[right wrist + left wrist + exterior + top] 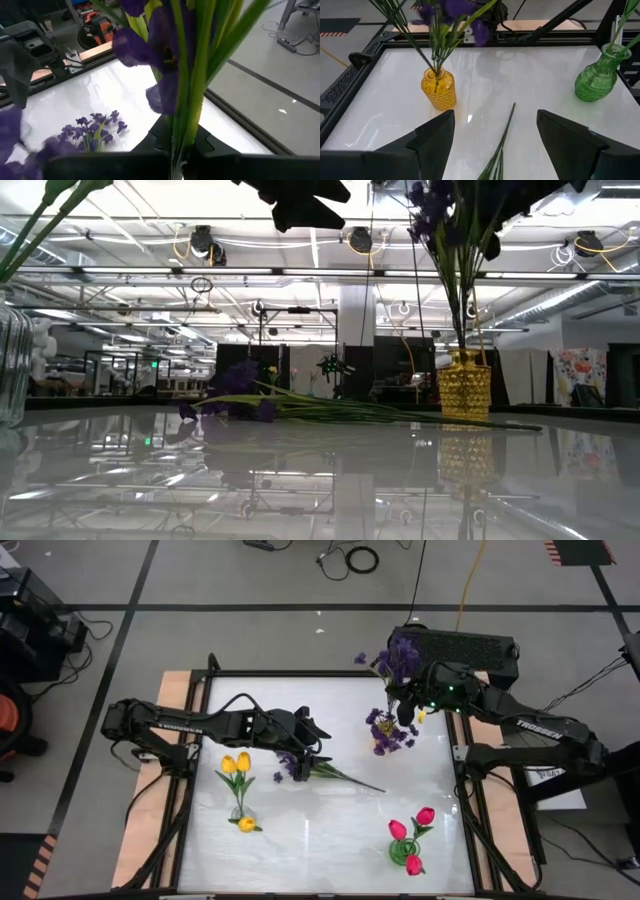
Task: Sort flowers into vase by color
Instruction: Put the top purple flowers into the yellow vase
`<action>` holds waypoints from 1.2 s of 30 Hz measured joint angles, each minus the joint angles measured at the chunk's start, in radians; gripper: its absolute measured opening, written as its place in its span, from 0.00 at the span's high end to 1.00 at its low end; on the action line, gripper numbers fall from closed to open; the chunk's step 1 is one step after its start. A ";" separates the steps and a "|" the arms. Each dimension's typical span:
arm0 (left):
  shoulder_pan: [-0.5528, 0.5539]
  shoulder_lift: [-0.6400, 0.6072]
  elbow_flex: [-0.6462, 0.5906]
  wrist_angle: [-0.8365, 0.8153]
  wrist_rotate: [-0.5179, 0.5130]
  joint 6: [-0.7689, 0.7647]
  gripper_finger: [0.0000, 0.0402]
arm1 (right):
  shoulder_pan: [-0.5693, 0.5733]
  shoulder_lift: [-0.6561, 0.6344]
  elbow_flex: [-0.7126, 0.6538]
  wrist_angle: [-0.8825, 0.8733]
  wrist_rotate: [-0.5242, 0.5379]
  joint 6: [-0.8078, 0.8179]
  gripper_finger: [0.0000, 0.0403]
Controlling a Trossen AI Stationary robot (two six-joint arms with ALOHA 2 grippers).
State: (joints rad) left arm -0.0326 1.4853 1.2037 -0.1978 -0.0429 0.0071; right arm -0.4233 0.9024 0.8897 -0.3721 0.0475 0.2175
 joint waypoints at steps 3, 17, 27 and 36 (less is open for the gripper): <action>0.000 0.000 0.000 0.000 0.000 0.000 0.29 | 0.003 0.000 -0.021 0.004 0.003 0.007 0.99; 0.000 0.000 0.000 0.001 0.000 0.000 0.29 | 0.003 0.000 -0.116 0.047 0.004 0.015 0.99; 0.000 0.000 0.000 0.001 0.000 0.000 0.29 | 0.003 -0.001 -0.154 0.041 0.001 0.077 0.91; 0.000 0.000 0.000 -0.011 0.000 0.000 0.29 | 0.003 -0.058 -0.154 0.053 0.000 0.107 0.66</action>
State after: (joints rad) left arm -0.0326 1.4853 1.2037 -0.2092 -0.0429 0.0067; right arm -0.4206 0.8444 0.7362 -0.3187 0.0471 0.3244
